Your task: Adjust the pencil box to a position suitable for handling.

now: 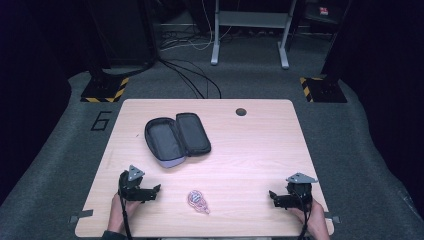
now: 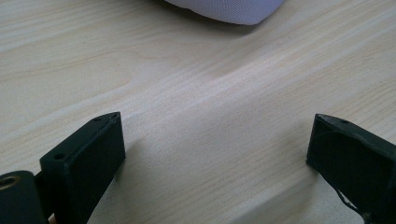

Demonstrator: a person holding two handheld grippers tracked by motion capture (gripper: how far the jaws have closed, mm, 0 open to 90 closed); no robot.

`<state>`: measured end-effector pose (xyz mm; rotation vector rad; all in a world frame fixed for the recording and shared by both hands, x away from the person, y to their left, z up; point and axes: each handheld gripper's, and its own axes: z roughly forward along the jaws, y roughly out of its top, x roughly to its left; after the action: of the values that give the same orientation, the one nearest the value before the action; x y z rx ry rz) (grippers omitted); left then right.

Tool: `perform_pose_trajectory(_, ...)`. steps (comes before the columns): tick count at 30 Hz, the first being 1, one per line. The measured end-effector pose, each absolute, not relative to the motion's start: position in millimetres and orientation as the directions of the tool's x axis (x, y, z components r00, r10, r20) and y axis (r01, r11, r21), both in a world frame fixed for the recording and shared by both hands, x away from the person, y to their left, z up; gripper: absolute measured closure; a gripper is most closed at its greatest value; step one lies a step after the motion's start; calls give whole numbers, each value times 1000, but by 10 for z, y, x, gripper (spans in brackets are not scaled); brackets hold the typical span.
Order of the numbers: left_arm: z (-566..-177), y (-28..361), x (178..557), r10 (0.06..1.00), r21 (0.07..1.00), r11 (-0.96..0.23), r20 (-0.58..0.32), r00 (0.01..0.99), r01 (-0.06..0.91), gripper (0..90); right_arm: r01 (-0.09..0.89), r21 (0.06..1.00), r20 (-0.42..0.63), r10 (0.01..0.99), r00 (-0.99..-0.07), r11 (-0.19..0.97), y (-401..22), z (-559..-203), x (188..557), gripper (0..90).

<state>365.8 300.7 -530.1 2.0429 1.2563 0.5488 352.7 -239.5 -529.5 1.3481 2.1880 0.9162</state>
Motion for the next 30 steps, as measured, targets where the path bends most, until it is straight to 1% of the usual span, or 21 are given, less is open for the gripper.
perform_pose_trajectory(5,-5302,3007,3659,894,727,-313,8,448,611,41,616,722,-7,893,-449,315,-2412,-5301,3524,0)
perform_pose_trajectory(10,-5303,3002,3656,897,728,-307,6,442,613,43,629,717,-1,904,-428,299,-2387,-5293,3527,0)
perform_pose_trajectory(13,-5303,3002,3656,897,728,-306,5,442,614,43,633,706,-15,900,-435,318,-2369,-5275,3540,0)
perform_pose_trajectory(15,-5303,3001,3656,897,728,-306,4,442,613,44,623,702,-20,884,-468,346,-2368,-5270,3550,7)
perform_pose_trajectory(16,-5303,3001,3655,897,728,-307,6,442,613,44,619,708,-22,887,-462,340,-2363,-5265,3546,13)
perform_pose_trajectory(17,-5314,2994,3656,900,738,-299,9,435,605,45,622,711,-9,889,-458,328,-2364,-5261,3535,18)
perform_pose_trajectory(19,-5302,2999,3653,898,727,-305,5,440,615,45,619,723,14,889,-457,307,-2369,-5233,3511,26)
perform_pose_trajectory(22,-5308,2997,3655,899,733,-303,8,437,609,46,599,749,34,887,-461,283,-2335,-5172,3478,28)
perform_pose_trajectory(23,-5312,2994,3655,900,735,-300,7,435,608,46,609,744,55,884,-465,274,-2303,-5136,3454,29)
perform_pose_trajectory(24,-5312,2996,3656,900,736,-301,8,437,607,46,590,755,38,879,-475,286,-2291,-5125,3455,30)
perform_pose_trajectory(30,-5313,2992,3653,901,738,-297,7,433,606,49,584,756,54,860,-507,296,-2099,-4997,3423,32)
